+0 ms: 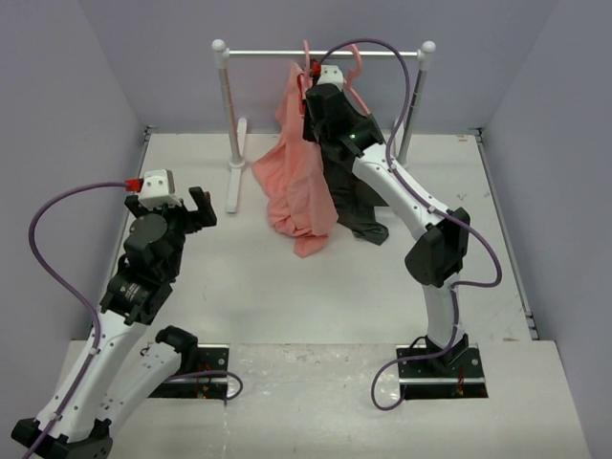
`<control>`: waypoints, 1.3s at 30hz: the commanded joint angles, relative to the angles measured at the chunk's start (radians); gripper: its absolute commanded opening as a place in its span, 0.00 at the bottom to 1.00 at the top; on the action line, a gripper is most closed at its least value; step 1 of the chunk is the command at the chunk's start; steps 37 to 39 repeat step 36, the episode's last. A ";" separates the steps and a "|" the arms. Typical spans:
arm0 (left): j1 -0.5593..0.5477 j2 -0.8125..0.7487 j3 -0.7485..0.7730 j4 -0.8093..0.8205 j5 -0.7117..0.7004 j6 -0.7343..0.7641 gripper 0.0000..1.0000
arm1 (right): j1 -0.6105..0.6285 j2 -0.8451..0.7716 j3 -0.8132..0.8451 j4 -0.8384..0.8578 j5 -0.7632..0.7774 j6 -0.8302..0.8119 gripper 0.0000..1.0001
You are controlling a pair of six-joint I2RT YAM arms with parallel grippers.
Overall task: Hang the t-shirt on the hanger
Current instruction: Place the hanger at the clothesline, then reset both arms
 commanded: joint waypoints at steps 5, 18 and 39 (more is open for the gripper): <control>0.083 0.054 0.013 -0.018 -0.022 -0.053 1.00 | 0.005 -0.182 -0.129 0.062 -0.094 0.041 0.66; 0.113 0.178 0.142 -0.329 -0.147 -0.192 1.00 | -0.001 -1.064 -0.845 0.003 0.151 -0.085 0.99; 0.114 -0.012 -0.132 -0.170 -0.002 -0.115 1.00 | -0.002 -1.604 -1.332 -0.072 0.247 0.004 0.99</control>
